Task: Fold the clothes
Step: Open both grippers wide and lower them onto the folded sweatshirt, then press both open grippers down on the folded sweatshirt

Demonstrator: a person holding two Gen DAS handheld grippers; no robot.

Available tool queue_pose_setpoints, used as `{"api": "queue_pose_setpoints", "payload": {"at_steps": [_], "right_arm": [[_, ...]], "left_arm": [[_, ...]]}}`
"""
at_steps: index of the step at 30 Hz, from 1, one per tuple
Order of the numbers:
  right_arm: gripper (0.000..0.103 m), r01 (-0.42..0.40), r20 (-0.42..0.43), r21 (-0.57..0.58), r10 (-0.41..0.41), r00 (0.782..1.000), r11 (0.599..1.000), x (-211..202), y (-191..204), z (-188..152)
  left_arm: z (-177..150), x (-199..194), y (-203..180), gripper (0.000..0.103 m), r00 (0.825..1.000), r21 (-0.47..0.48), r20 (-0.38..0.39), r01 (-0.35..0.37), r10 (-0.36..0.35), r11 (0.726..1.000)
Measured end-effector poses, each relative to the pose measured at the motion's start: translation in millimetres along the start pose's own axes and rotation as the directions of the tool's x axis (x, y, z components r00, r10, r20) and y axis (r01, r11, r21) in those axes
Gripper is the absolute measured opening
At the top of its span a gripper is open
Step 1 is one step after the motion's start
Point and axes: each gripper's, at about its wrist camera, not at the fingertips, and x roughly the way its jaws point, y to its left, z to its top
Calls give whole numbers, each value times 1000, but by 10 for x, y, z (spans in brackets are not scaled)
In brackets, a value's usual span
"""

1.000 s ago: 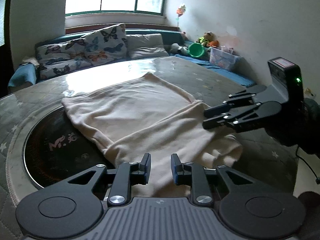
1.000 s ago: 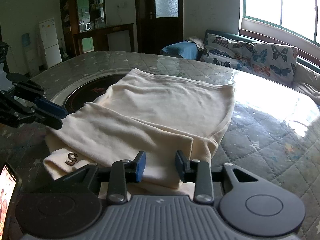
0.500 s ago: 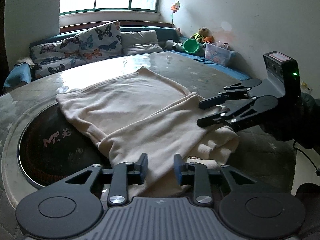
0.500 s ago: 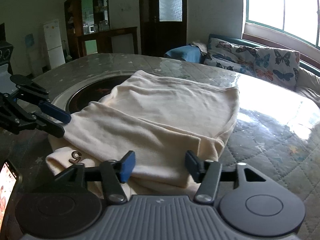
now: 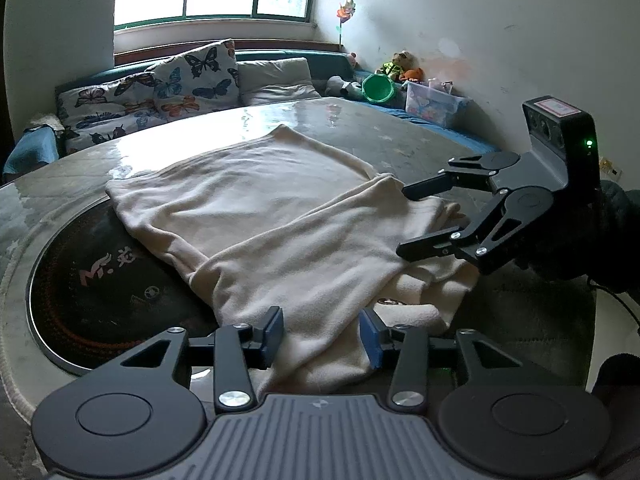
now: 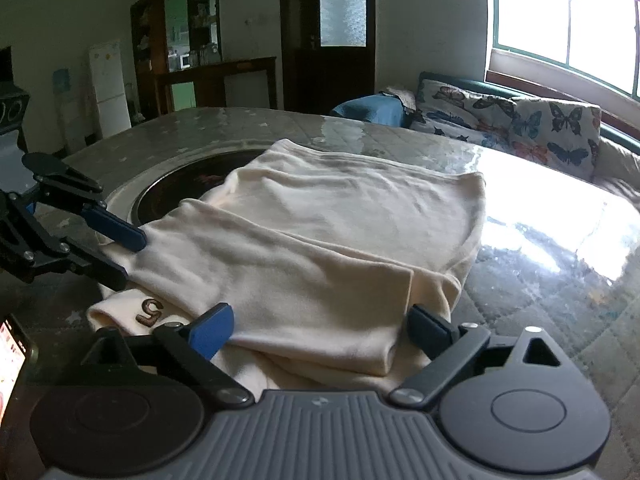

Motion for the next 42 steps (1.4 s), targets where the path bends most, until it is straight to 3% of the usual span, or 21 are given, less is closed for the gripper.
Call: {"api": "queue_pose_setpoints", "payload": {"at_steps": [9,13,16,26,31,42], "right_arm": [[103,-8,-1,-7,8,1000,1000,11,13,-18],[103,-8,-4,-12,8,1000,1000,13,28,-23],[103,-8,-6,-13,8,1000,1000,14,27,-23],[103,-5,-11,-20,4,1000,1000,16,41,-30],[103,-5,-14,-22,4,1000,1000,25,41,-30],[103,2,-17,-33,-3,1000,999,39,60,-34]], "left_arm": [[-34,21,-52,63,1000,29,15,11,-12,1000],[-50,34,-78,70,1000,42,22,6,-7,999],[-63,47,-86,81,1000,47,23,1,-2,999],[-106,79,-84,97,1000,57,27,-15,14,998],[-125,93,-68,103,999,54,34,-25,24,998],[-164,114,-52,103,999,54,31,-23,21,998]]}}
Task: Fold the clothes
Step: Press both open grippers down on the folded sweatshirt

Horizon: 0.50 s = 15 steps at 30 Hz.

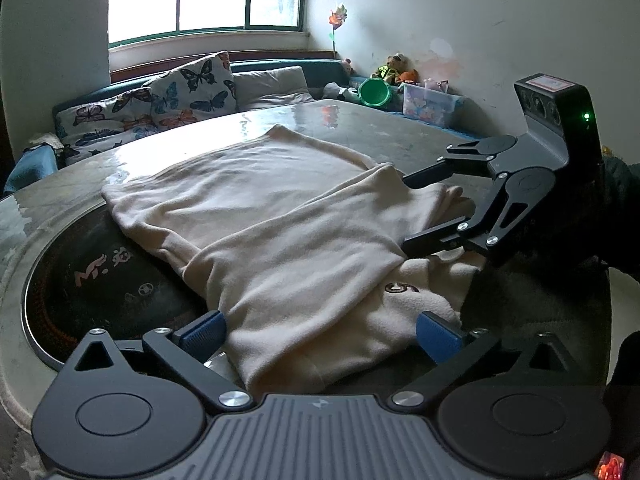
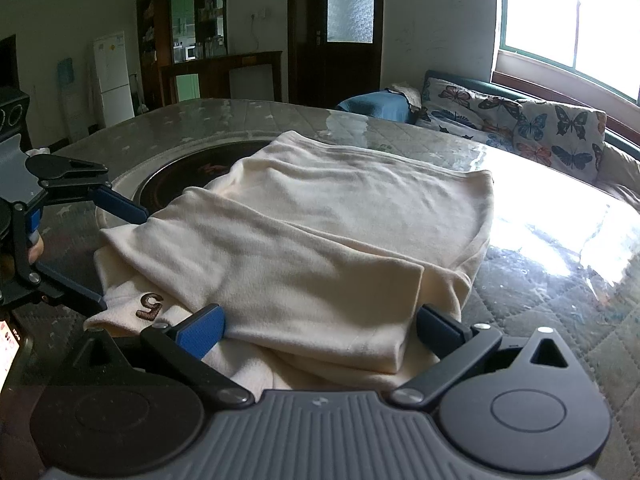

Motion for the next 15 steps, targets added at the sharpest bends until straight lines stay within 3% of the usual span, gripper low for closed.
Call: {"api": "queue_pose_setpoints", "payload": {"at_steps": [15], "right_arm": [[103,1,0,-3,-1,1000,1000,15,1,5]], "left_arm": [[-22,27,-19,103,1000,19,-8,-5,5,1000]]}}
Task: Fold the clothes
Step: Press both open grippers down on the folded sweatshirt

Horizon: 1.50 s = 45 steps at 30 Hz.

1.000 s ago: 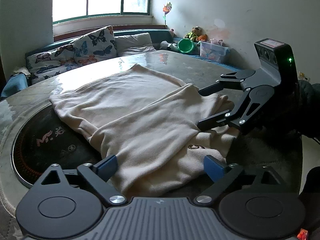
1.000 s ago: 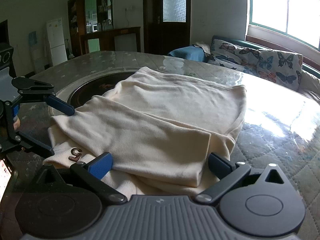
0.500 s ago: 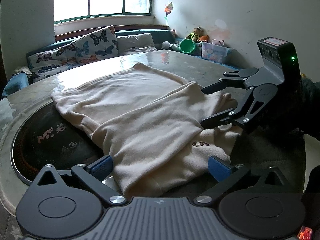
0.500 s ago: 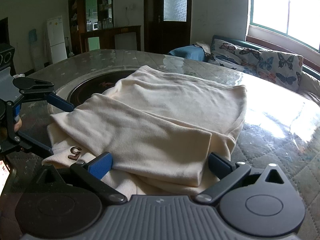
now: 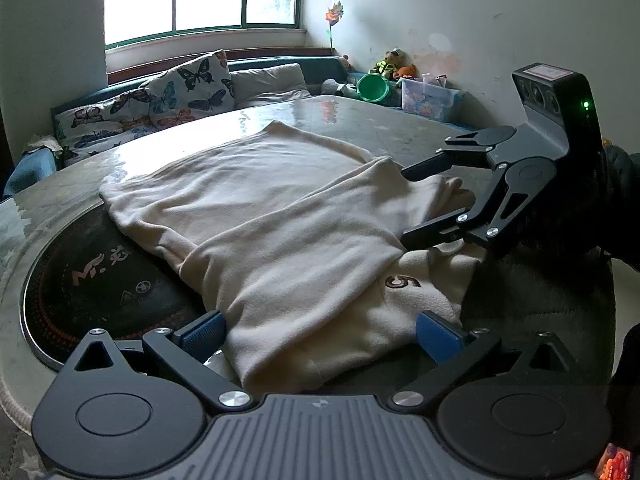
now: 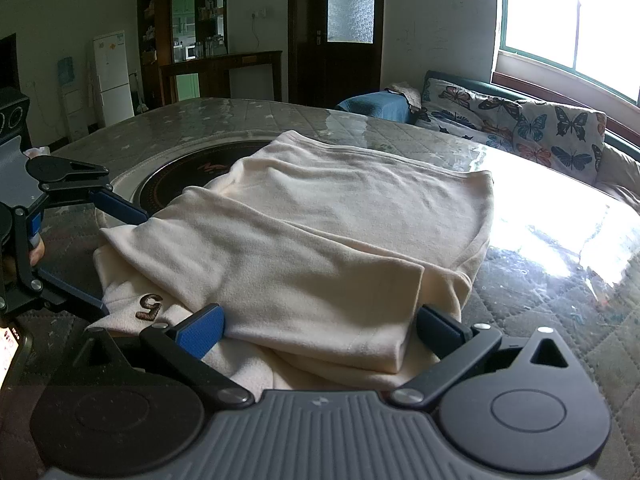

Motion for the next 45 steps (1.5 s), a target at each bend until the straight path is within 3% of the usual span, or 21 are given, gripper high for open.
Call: {"api": "queue_pose_setpoints", "payload": {"at_steps": [33,45], "right_arm": [[103,-2,-3,-1,2,1000,1000,9,-7,-7],[103,-1,-5,-4,1,1000,1000,12,2,-3]], "left_arm": [[8,10,-5,103,1000,16,-27,6,-6,1000],[-8,-22,-53,103,1000,73,-18,-16,17,997]]}}
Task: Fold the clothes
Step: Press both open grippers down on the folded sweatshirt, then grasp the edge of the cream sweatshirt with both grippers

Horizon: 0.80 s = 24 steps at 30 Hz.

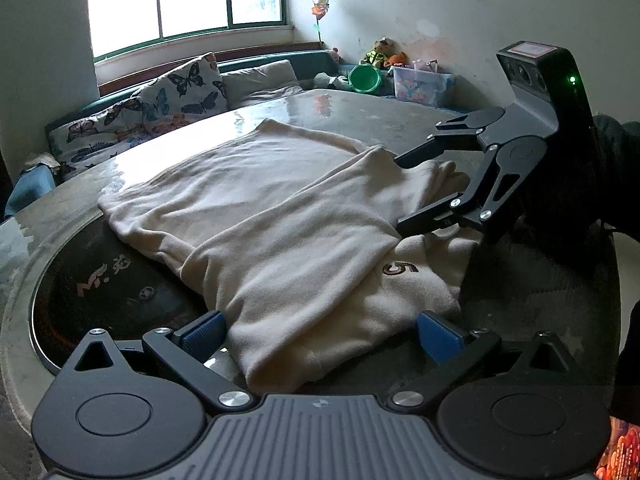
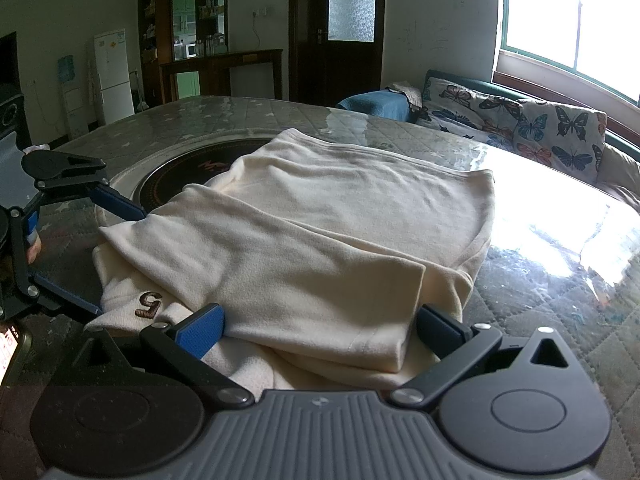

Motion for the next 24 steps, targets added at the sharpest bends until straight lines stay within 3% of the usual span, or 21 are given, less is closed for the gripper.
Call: {"api": "queue_pose_setpoints", "payload": {"at_steps": [7,14,24], "right_arm": [[103,8,21,-8,-8,1000,1000,-39,18,20],[103,41,71,-15,-40,997,999,-186,9,118],[102,92,21,-48,-91,996,995,-94,-6,65]], "left_arm": [[27,-66,30,102,1000,-5,26,-8,8,1000],[47,-123,46,94,999,1,46,-5,5,1000],[46,-210,41,78,998,13,51,37,-38,999]]}}
